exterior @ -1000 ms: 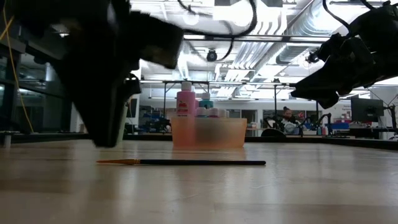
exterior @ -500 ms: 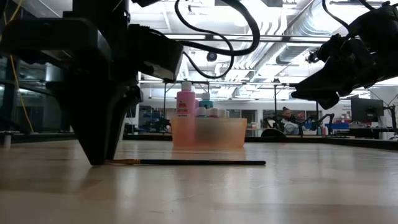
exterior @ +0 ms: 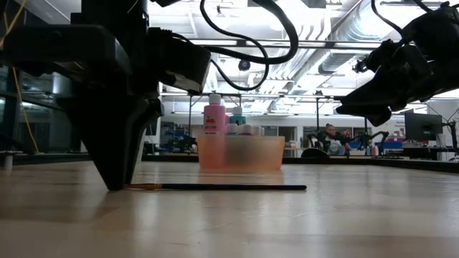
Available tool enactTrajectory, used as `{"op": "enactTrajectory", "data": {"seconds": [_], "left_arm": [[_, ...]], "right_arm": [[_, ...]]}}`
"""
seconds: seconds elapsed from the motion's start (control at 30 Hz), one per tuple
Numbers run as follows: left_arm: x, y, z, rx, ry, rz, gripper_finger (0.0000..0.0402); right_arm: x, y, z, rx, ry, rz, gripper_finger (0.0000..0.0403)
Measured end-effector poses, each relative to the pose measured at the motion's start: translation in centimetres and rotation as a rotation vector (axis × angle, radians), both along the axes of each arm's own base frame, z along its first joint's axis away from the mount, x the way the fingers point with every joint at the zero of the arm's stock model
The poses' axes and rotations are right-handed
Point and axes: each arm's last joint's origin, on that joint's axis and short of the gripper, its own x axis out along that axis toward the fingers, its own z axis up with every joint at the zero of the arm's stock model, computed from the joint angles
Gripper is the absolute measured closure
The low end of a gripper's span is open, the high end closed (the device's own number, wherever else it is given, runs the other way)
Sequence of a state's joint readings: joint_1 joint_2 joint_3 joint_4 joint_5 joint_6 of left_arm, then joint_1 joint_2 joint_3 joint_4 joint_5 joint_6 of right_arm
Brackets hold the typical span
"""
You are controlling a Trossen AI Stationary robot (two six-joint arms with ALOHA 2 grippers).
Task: Pick & Place Paint Supplies
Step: Put the orange paintbrush into the cup
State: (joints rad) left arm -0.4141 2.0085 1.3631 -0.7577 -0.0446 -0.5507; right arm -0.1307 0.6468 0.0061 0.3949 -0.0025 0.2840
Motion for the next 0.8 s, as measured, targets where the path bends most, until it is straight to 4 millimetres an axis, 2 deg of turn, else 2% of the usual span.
{"op": "enactTrajectory", "data": {"seconds": [0.2, 0.8], "left_arm": [[-0.02, -0.24, -1.11, 0.012, 0.033, -0.003, 0.0343], [-0.02, -0.75, -1.16, 0.033, -0.005, 0.023, 0.0344]], "right_arm": [[0.0, 0.0, 0.0, 0.0, 0.0, 0.0, 0.0243], [0.0, -0.01, 0.0, 0.0, 0.0, 0.0, 0.0243]]}}
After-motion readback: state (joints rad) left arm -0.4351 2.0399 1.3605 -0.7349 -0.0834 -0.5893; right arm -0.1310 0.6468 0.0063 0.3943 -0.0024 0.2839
